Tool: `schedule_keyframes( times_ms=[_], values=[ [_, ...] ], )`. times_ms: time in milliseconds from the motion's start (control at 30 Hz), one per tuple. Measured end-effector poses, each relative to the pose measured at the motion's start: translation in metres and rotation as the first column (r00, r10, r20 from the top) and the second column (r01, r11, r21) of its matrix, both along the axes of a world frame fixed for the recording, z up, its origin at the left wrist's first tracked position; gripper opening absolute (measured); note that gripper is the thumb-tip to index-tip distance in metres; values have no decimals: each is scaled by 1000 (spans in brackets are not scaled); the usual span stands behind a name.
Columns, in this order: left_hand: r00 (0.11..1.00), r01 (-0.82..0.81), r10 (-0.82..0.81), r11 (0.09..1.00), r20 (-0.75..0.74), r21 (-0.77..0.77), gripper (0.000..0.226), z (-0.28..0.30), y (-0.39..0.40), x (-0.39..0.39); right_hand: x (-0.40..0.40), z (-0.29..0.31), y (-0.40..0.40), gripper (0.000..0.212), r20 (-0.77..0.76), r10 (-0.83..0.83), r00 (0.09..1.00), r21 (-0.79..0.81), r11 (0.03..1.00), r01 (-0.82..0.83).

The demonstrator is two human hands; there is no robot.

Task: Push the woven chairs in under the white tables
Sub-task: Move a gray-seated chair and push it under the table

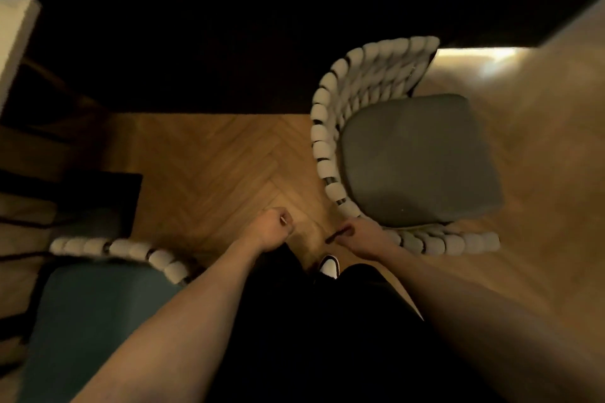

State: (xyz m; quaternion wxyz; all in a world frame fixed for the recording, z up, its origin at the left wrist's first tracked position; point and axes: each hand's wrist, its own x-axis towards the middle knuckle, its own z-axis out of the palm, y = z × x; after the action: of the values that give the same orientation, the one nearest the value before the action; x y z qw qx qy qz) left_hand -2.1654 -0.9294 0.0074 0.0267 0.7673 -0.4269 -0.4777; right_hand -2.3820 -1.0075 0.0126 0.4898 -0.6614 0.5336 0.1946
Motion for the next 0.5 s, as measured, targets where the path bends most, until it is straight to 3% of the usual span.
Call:
schedule_keyframes(
  times_ms=[133,267,333,500],
  values=[
    [956,279,-278,960,96,-4,21,-7,-77,10,-18,0,-22,27,-11,-235,972,-15,972,234],
    [816,558,-550,830,179,9,38,-12,-158,18,-22,-3,-36,14,6,-401,916,-22,916,401],
    [675,718,-693,696,254,-13,42,-17,-196,21,-18,-5,-43,10,-13,-489,872,-21,872,489],
    [168,976,-925,205,341,76,55,-20,-264,17,2,-17,-52,16,-90,-530,843,-27,848,530]
  ],
)
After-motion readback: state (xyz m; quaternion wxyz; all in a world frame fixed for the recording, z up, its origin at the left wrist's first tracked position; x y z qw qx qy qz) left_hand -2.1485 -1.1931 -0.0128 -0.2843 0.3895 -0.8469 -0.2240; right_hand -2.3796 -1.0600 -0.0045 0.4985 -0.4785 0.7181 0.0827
